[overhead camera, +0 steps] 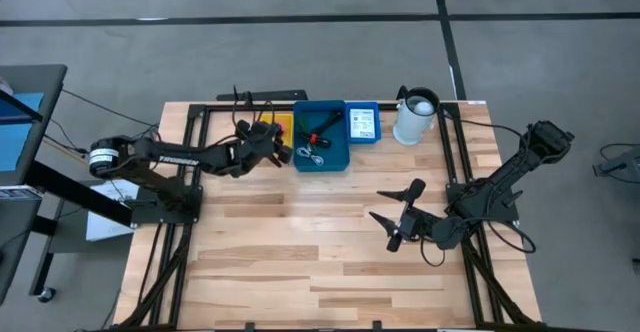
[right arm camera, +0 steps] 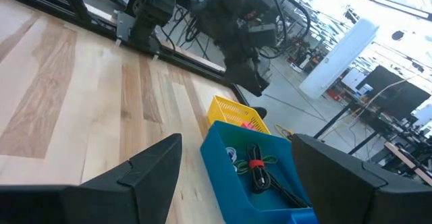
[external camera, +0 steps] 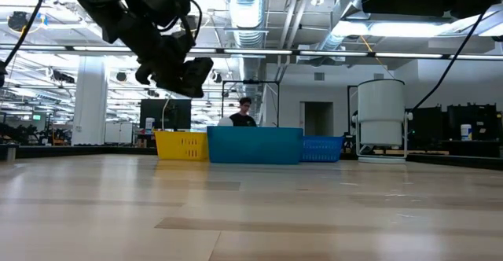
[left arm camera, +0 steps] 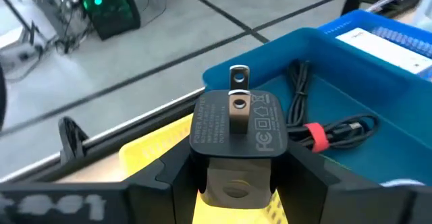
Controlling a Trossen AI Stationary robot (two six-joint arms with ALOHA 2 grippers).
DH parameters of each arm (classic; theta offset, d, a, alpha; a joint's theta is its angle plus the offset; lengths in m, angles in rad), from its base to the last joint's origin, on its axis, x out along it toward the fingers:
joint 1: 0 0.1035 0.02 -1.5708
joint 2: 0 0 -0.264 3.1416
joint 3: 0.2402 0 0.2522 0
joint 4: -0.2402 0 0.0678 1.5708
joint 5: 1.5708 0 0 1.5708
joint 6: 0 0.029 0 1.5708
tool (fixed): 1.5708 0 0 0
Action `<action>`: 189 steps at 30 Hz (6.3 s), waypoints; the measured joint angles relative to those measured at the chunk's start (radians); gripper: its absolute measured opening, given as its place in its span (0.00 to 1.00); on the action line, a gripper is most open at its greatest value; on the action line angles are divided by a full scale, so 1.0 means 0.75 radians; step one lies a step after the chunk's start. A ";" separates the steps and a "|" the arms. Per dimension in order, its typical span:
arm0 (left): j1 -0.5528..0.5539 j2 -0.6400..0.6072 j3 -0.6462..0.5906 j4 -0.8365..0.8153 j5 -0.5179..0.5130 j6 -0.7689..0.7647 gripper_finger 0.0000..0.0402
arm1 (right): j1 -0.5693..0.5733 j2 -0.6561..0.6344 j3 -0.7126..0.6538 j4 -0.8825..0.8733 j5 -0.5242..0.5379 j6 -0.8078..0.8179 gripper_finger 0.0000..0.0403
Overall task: Pick and place items into bin
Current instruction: Put the black charger adapter into the yellow bin, then return to Home Position
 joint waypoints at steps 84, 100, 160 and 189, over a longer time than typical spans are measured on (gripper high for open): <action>0.055 0.261 0.001 -0.034 0.136 -0.127 0.73 | 0.000 0.000 0.000 0.026 -0.007 -0.021 0.68; -0.122 -0.127 0.000 -0.020 0.031 0.055 0.73 | 0.003 0.000 0.000 -0.032 0.138 -0.276 0.68; -0.432 -1.219 -0.848 0.629 0.726 0.348 0.73 | 0.026 -1.625 -0.226 -0.980 -0.602 0.473 0.68; -0.439 -1.218 -0.853 0.528 0.642 0.442 0.73 | 0.026 -1.627 -0.478 -0.606 -0.688 0.391 0.68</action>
